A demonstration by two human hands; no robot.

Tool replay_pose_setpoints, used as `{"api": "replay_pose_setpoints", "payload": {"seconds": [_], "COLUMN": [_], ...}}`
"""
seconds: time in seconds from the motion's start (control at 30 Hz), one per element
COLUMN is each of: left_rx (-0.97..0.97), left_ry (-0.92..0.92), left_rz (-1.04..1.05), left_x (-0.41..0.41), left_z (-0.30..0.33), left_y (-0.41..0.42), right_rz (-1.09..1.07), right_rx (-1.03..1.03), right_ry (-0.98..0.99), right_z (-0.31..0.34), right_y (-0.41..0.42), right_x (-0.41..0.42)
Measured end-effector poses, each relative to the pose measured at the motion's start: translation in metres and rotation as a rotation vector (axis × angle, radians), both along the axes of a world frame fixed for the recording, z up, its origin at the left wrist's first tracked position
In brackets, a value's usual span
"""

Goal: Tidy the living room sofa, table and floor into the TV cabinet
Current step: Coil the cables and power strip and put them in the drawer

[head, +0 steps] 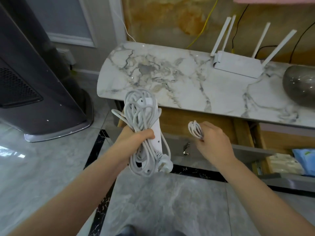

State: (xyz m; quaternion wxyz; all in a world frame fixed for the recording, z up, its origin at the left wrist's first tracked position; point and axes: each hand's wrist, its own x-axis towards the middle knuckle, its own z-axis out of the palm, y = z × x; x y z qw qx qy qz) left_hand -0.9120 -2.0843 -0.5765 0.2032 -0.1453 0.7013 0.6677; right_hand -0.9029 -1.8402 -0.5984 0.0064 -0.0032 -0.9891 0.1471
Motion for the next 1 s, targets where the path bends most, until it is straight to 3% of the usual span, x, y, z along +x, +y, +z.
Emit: {"api": "replay_pose_setpoints", "payload": {"seconds": [0.03, 0.17, 0.23, 0.33, 0.47, 0.57, 0.67, 0.87, 1.0], "left_rx": [-0.033, -0.355, -0.679, -1.18, -1.509, -1.608, -1.627, -1.687, -1.72], "left_ry": [0.023, 0.239, 0.44, 0.764, 0.965, 0.924, 0.828, 0.763, 0.775], "left_rz": [-0.001, -0.097, -0.243, -0.497, -0.86, -1.089, -1.164, -1.086, -0.925], "left_x": [-0.007, -0.041, -0.056, -0.069, -0.077, -0.082, -0.088, -0.111, -0.137], "left_z": [0.006, 0.026, 0.034, 0.03, -0.003, -0.034, -0.069, -0.123, -0.137], "left_y": [0.002, 0.011, 0.019, 0.033, 0.048, 0.055, 0.057, 0.046, 0.036], "right_rz": [0.041, -0.011, -0.059, -0.153, -0.186, -0.219, -0.226, -0.261, -0.261], "right_rx": [0.051, 0.273, 0.193, -0.127, -0.356, -0.467, -0.514, -0.593, -0.634], "right_ry": [-0.019, -0.453, -0.484, -0.599, -0.701, -0.712, -0.701, -0.663, -0.646], "right_z": [0.001, -0.016, -0.019, -0.02, -0.032, -0.033, -0.03, -0.04, -0.045], "right_y": [0.004, 0.016, 0.026, 0.034, 0.045, 0.05, 0.048, 0.05, 0.05], "right_x": [-0.003, -0.006, -0.005, 0.002, 0.015, 0.021, 0.022, 0.029, 0.029]}}
